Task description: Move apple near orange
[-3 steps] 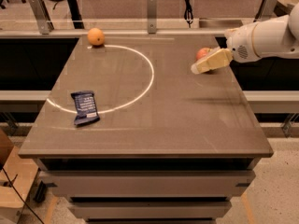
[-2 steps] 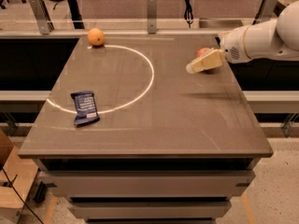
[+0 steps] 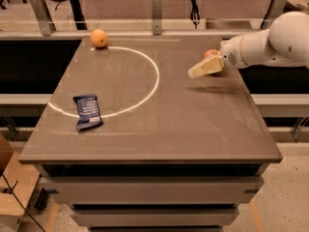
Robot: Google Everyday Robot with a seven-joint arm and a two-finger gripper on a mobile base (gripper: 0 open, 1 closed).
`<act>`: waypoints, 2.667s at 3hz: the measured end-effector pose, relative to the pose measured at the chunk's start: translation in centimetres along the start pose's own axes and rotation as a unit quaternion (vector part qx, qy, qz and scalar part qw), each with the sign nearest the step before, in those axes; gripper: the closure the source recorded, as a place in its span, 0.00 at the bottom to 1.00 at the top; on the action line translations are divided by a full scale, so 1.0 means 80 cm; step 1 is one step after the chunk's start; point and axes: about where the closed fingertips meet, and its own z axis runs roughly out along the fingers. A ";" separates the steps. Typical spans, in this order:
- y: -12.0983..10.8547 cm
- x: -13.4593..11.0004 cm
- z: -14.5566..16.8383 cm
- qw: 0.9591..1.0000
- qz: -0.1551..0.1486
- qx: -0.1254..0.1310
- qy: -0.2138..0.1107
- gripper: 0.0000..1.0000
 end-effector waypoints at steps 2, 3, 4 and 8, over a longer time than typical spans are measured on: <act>-0.014 0.025 0.020 0.999 0.014 0.007 0.038 0.18; -0.011 0.009 0.015 0.999 -0.004 0.013 0.039 0.41; -0.004 -0.031 0.011 0.999 -0.031 0.016 0.016 0.65; 0.027 -0.105 0.057 0.998 -0.047 -0.014 -0.049 1.00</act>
Offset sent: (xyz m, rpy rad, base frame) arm 0.0138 -0.0153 -0.0268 -0.0814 0.0850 -0.0593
